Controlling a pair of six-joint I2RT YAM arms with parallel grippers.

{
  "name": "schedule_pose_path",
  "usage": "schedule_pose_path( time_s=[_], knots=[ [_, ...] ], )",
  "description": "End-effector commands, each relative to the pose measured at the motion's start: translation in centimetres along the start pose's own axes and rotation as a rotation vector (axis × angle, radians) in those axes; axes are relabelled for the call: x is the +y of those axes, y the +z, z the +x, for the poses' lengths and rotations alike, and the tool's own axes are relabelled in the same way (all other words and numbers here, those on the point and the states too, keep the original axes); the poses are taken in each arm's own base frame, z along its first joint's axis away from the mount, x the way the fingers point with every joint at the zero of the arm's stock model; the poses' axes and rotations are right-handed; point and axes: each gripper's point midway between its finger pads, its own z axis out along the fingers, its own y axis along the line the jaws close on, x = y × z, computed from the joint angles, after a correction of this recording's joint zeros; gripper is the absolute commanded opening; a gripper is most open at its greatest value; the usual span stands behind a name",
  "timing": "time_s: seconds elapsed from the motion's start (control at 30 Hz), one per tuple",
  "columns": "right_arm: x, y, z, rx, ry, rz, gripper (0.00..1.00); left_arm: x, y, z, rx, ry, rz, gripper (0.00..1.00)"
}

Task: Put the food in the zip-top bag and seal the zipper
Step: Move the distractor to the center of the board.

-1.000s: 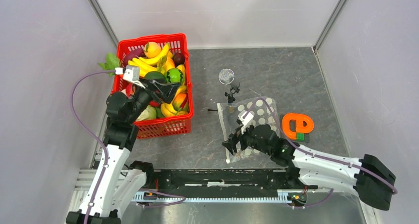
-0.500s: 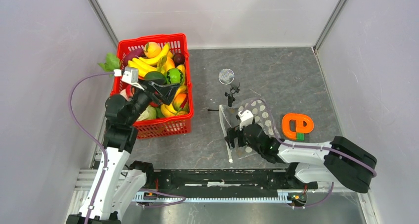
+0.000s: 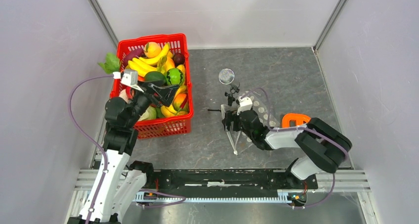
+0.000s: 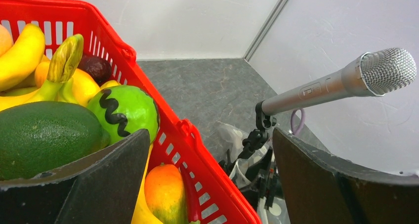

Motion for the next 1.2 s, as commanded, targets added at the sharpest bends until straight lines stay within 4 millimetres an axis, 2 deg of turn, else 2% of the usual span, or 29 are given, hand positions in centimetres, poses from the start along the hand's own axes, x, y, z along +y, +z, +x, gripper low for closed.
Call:
schedule_pose_path(
  time_s=[0.0, 0.13, 0.4, 0.63, 0.7, 0.8, 0.9, 1.0, 1.07, 1.17],
  knots=[
    [0.2, 2.2, -4.6, -0.166, 0.08, 0.05, 0.9, -0.1, -0.1, -0.5, -0.028, -0.002, -0.002, 1.0],
    [-1.3, 3.5, -6.0, -0.236, 0.131, 0.115, 0.88, -0.1, -0.2, -0.5, -0.029, -0.008, -0.003, 1.0],
    [-4.0, 8.4, -8.7, -0.284, 0.224, 0.219, 0.87, -0.2, -0.2, -0.3, -0.031, -0.029, 0.001, 1.0],
    [-5.5, 14.9, -13.0, -0.301, 0.239, 0.237, 0.88, -0.6, -0.3, -0.5, -0.033, -0.031, 0.019, 1.0],
    [-5.7, 16.8, -13.8, -0.271, 0.217, 0.228, 0.9, -0.6, -0.3, -0.5, -0.032, -0.031, 0.019, 1.0],
    [-6.5, 18.6, -14.7, -0.231, 0.2, 0.214, 0.93, -0.7, -0.3, -0.5, -0.033, -0.031, 0.019, 1.0],
    [-5.7, 18.1, -15.4, -0.212, 0.167, 0.115, 0.96, -0.6, -0.4, -0.4, -0.028, -0.03, 0.018, 1.0],
    [-4.0, 15.7, -16.2, -0.203, 0.093, 0.011, 0.97, -0.7, -0.5, -0.5, -0.029, -0.023, 0.019, 1.0],
    [-3.3, 13.7, -16.1, -0.198, 0.05, -0.027, 0.97, -0.8, -0.5, -0.6, -0.031, -0.02, 0.02, 1.0],
    [-3.7, 11.4, -14.3, -0.133, -0.001, -0.027, 0.97, -0.7, -0.5, -0.5, -0.027, -0.018, 0.021, 1.0]
  ],
)
